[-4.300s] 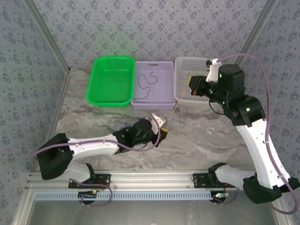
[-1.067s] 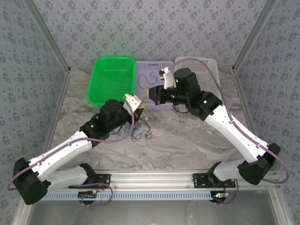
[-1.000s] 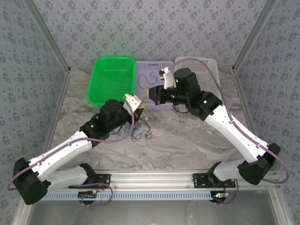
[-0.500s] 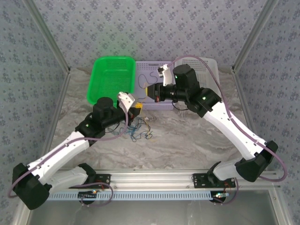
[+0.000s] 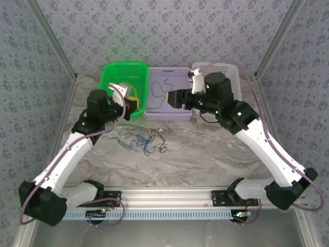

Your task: Untangle the cables

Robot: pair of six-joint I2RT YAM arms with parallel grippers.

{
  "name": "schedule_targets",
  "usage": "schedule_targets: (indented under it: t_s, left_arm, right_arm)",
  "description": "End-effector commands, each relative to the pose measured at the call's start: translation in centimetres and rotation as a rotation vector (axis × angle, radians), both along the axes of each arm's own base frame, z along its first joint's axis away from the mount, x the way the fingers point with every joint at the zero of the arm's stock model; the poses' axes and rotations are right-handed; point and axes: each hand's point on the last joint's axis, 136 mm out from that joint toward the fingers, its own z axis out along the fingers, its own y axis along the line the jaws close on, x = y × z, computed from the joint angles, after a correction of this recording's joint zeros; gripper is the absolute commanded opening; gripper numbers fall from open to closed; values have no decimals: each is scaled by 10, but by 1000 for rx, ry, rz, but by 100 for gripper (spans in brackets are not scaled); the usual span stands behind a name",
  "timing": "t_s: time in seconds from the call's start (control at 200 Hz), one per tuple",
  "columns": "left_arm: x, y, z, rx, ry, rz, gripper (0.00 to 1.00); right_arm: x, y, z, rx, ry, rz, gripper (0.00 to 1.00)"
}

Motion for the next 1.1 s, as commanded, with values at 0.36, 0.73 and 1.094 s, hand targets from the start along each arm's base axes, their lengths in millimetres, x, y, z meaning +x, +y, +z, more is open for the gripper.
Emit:
schedule_targets:
  t_s: [0.36, 0.73, 1.094]
  left_arm:
    - [132, 84, -44, 359, 181, 366, 0]
    - [202, 103, -101, 562, 299, 461, 0]
    - [217, 96, -120, 529, 415, 485, 52]
  right_arm:
    - [-27, 24, -20, -13, -240, 68, 72]
    - [-28, 50, -36, -63, -242, 72, 73]
    - [-26, 40, -52, -108, -205, 29, 73]
